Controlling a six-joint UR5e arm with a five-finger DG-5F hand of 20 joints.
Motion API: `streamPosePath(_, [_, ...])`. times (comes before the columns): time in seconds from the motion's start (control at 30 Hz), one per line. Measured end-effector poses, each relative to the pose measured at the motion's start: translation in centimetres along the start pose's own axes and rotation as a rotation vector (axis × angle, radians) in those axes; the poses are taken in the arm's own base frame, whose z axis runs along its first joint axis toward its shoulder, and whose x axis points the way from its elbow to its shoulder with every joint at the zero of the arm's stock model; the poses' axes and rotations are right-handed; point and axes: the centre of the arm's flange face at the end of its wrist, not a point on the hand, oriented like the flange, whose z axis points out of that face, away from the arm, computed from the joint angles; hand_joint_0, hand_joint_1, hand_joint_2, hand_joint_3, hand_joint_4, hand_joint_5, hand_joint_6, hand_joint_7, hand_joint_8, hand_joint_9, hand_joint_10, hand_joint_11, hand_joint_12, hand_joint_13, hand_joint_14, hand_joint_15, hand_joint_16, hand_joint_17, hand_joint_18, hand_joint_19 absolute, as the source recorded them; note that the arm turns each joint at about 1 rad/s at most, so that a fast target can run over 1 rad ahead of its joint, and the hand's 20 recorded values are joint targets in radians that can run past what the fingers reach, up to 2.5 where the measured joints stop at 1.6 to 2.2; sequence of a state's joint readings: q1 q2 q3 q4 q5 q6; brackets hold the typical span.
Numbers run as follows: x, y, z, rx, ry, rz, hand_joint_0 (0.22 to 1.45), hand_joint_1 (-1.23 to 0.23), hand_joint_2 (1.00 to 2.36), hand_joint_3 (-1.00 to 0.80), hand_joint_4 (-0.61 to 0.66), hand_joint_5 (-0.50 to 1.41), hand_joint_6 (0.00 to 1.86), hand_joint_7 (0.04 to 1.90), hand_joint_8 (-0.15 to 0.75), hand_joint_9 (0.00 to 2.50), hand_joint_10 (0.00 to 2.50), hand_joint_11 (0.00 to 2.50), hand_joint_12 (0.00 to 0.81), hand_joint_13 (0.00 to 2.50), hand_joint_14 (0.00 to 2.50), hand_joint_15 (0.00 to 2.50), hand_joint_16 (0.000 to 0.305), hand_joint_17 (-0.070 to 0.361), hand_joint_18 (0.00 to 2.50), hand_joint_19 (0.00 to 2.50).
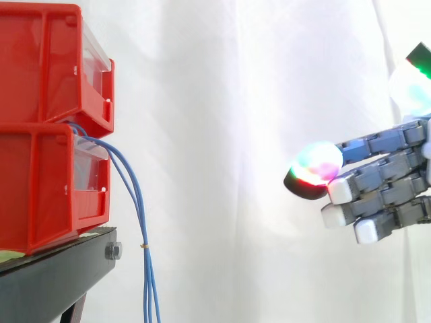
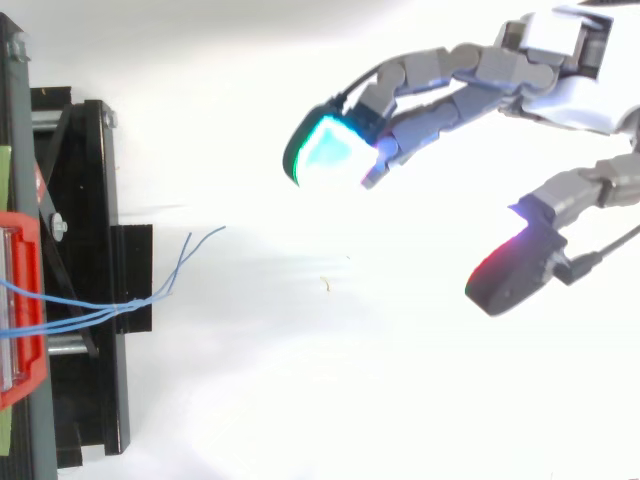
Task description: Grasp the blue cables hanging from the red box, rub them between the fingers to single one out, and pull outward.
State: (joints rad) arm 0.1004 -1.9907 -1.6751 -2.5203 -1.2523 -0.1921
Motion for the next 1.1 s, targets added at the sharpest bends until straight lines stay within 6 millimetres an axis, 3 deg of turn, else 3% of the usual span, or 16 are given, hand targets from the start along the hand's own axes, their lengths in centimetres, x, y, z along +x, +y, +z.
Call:
streamPosePath(0.27, [1.3, -3.1, 1.9, -0.007, -0.045, 0.009, 0.54, -0.82, 1.0, -0.5, 0.31, -0.14, 0.5, 0.96, 0.324, 0.57, 0.01, 0.37, 0.411, 0.39, 0.01, 0.28, 0.059, 0.133, 0.46, 0.38])
streamPosePath(0.73, [5.9, -8.5, 9.7, 0.012, 0.004, 0.068, 0.46, -0.79, 1.0, -0.5, 0.34, -0.12, 0.5, 1.01, 0.348, 0.57, 0.01, 0.36, 0.44, 0.37, 0.01, 0.26, 0.065, 0.146, 0.44, 0.37])
streamPosePath(0.87, [6.9, -9.0, 11.1, 0.005, 0.009, 0.083, 0.46, -0.79, 1.0, -0.5, 0.34, -0.12, 0.5, 1.0, 0.346, 0.57, 0.01, 0.37, 0.438, 0.37, 0.01, 0.26, 0.065, 0.146, 0.44, 0.37])
streamPosePath(1.1, [7.6, -9.4, 11.4, 0.0, 0.015, 0.083, 0.52, -0.78, 1.0, -0.5, 0.31, -0.11, 0.5, 1.03, 0.321, 0.57, 0.01, 0.36, 0.415, 0.37, 0.01, 0.26, 0.06, 0.134, 0.42, 0.39])
